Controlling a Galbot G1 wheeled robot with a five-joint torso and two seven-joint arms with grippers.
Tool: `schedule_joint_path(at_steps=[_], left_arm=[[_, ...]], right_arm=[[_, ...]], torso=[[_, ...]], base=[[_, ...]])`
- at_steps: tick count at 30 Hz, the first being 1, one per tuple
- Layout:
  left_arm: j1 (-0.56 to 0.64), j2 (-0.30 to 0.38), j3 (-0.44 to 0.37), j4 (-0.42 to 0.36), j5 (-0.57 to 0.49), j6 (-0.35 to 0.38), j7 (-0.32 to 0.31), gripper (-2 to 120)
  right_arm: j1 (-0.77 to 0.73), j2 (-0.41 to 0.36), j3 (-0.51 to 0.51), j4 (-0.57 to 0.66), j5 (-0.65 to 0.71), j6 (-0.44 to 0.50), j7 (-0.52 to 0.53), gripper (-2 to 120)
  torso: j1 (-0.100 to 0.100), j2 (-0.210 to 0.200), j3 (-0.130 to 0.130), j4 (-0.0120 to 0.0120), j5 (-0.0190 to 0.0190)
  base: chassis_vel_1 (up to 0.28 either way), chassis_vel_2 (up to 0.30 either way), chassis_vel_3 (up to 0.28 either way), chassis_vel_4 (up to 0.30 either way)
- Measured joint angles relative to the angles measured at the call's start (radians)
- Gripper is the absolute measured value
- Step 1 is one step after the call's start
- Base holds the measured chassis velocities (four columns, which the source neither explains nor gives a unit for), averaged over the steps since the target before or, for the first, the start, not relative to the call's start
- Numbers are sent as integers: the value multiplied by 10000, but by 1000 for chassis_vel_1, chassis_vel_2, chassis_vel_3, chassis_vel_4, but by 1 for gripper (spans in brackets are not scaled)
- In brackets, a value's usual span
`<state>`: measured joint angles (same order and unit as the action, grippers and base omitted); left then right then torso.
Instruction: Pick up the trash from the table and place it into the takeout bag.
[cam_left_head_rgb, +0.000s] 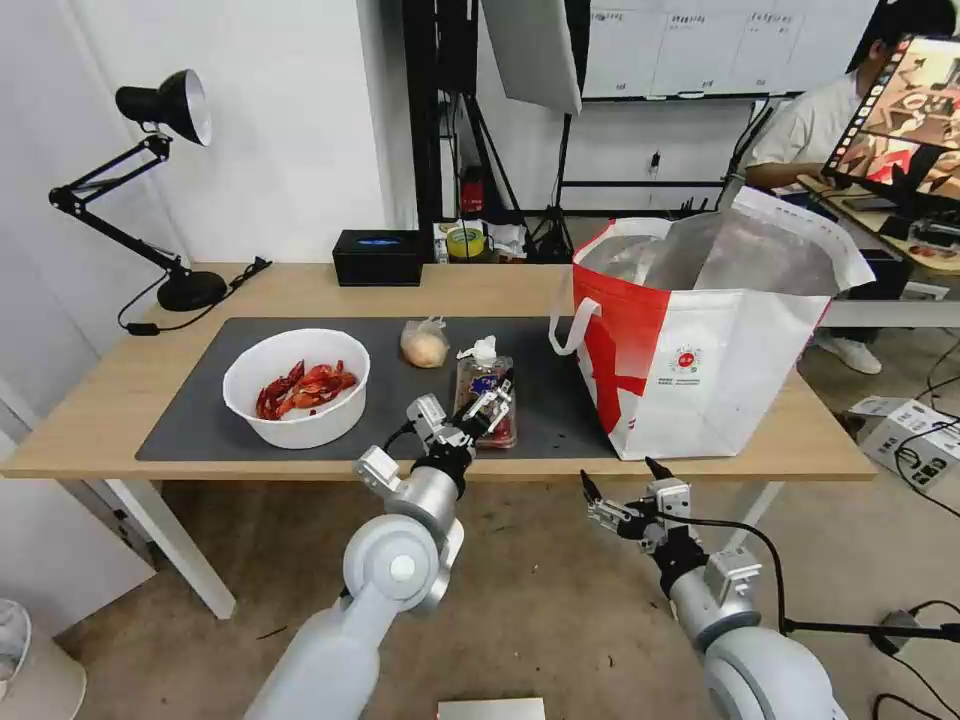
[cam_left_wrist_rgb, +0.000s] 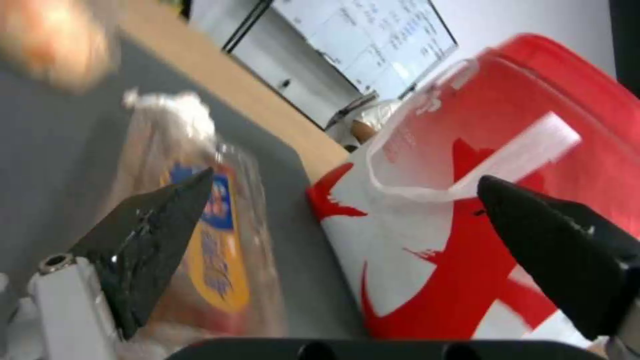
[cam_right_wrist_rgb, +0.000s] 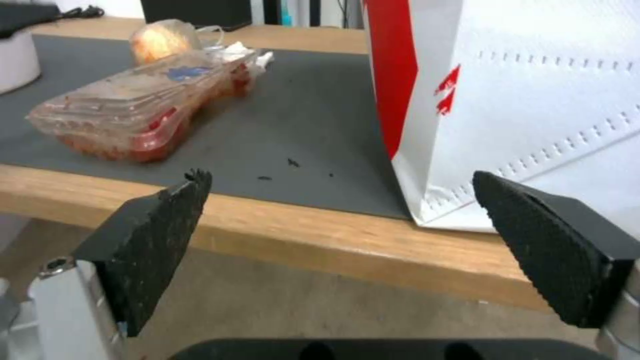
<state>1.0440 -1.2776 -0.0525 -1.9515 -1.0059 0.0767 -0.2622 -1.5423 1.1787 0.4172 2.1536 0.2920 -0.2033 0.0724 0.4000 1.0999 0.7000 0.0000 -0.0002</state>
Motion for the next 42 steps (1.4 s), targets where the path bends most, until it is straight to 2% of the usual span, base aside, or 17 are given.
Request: schedule_joint_path(at_steps=[1, 3, 4, 7, 8, 11, 12, 14, 19, 20, 23, 28, 30, 32, 35, 38, 42], left_arm=[[0, 0, 0, 0, 0, 0, 0, 100], [-317, 790, -1, 56, 708, 69, 835, 100], [-317, 790, -1, 56, 708, 69, 835, 100], [-955, 2043, 202, 404, 2123, -112, 2493, 97], [-955, 2043, 202, 404, 2123, -112, 2493, 97], [-1690, 3309, 654, 841, 2954, -371, 3843, 91], [-1690, 3309, 654, 841, 2954, -371, 3843, 91], [-2166, 3819, 998, 1159, 3176, -472, 4344, 86], [-3157, 4439, 1843, 1776, 3418, -530, 4923, 69], [-3157, 4439, 1843, 1776, 3418, -530, 4923, 69], [-3748, 4677, 2439, 2029, 3482, -514, 5147, 54], [-3973, 4751, 2663, 2138, 3538, -488, 5282, 44], [-4072, 4802, 2753, 2189, 3568, -476, 5431, 29], [-4125, 4849, 2814, 2218, 3585, -474, 5565, 24], [-4318, 5013, 3064, 2412, 3721, -500, 6257, 9], [-4474, 5029, 3267, 2544, 3749, -516, 6376, 1], [-4620, 5020, 3465, 2728, 3808, -552, 6432, 0]], right_arm=[[0, 0, 0, 0, 0, 0, 0, 100], [56, -77, -30, -16, 34, 0, -6, 100], [56, -77, -30, -16, 34, 0, -6, 100], [147, -177, -59, -38, 118, 0, -8, 100], [147, -177, -59, -38, 118, 0, -8, 100], [280, -268, -100, -48, 303, -3, -8, 100], [280, -268, -100, -48, 303, -3, -8, 100], [412, -332, -151, -67, 427, -5, -9, 100], [583, -443, -204, -106, 570, -15, -6, 100], [583, -443, -204, -106, 570, -15, -6, 100], [653, -528, -234, -125, 694, -19, -5, 100], [734, -567, -264, -129, 793, -21, -5, 100], [815, -595, -307, -131, 954, -20, -7, 100], [878, -614, -351, -130, 1164, -21, -11, 100], [1256, -737, -544, -93, 2600, -23, -33, 100], [1624, -836, -742, -110, 3463, -18, -36, 100], [2071, -954, -981, -225, 4438, 52, -36, 100]], torso=[[0, 0, 0, 0, 0], [-1, 1, 0, 1, 0], [-1, 1, 0, 1, 0], [0, 0, 1, 0, -2], [0, 0, 1, 0, -2], [0, 1, 1, 0, -1], [0, 1, 1, 0, -1], [0, 1, 1, 2, 0], [0, 0, 1, 1, 1], [0, 0, 1, 1, 1], [0, 1, 1, -1, 1], [0, 1, 1, -1, 0], [0, 0, 1, -1, 0], [0, 1, 1, -1, 2], [-1, 0, 0, 0, 1], [-1, 0, 0, -1, 2], [-1, 1, 0, 0, 2]], base=[[0, 0, 0, 0], [0, 0, 0, 0], [0, 0, 0, 0], [0, 0, 0, 0], [0, 0, 0, 0], [0, 0, 0, 0], [0, 0, 0, 0], [0, 0, 0, 0], [0, 0, 0, 0], [0, 0, 0, 0], [0, 0, 0, 0], [0, 0, 0, 0], [0, 0, 0, 0], [0, 0, 0, 0], [0, 0, 0, 0], [0, 0, 0, 0], [0, 0, 0, 0]])
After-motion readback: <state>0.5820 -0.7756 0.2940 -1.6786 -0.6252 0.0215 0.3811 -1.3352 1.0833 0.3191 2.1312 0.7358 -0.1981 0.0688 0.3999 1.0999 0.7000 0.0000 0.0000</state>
